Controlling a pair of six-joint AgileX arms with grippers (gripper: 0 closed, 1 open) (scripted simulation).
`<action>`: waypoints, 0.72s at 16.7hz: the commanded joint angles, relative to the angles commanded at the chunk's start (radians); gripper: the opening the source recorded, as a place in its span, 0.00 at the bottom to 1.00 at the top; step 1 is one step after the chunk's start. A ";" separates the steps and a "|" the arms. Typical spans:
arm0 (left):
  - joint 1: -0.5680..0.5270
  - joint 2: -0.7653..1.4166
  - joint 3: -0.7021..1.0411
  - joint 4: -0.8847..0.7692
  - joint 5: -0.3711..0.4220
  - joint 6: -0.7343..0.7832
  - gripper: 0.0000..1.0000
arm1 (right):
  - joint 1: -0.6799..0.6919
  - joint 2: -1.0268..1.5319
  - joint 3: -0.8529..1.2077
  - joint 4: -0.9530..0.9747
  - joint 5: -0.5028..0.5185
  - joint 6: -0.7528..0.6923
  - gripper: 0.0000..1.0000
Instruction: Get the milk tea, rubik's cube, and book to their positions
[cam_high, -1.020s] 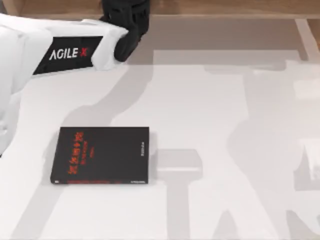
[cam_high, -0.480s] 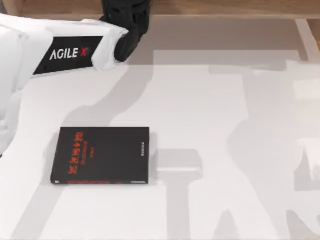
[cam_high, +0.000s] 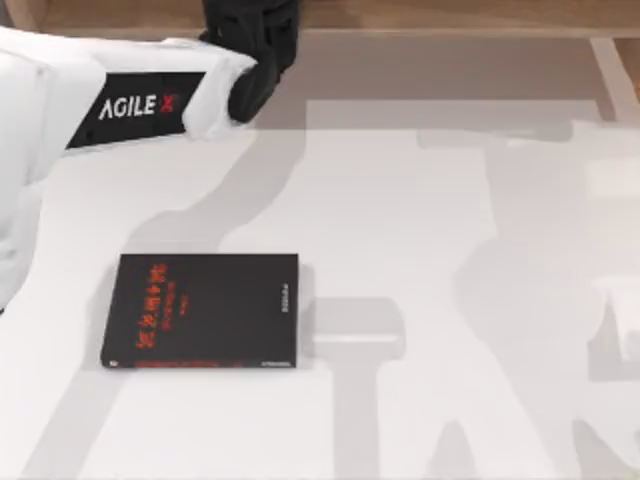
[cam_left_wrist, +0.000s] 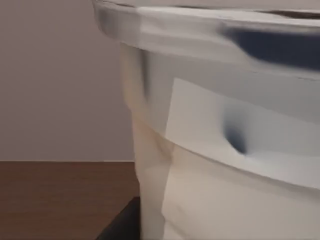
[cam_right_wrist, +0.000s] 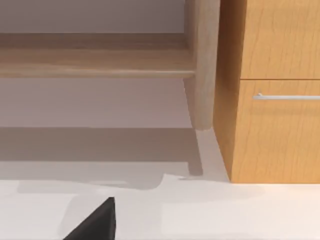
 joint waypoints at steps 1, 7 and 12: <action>0.000 0.000 0.000 0.000 0.000 0.000 0.00 | 0.000 0.000 0.000 0.000 0.000 0.000 1.00; -0.009 -0.017 -0.015 0.011 -0.010 0.001 0.00 | 0.000 0.000 0.000 0.000 0.000 0.000 1.00; -0.049 -0.149 -0.220 0.059 -0.046 0.005 0.00 | 0.000 0.000 0.000 0.000 0.000 0.000 1.00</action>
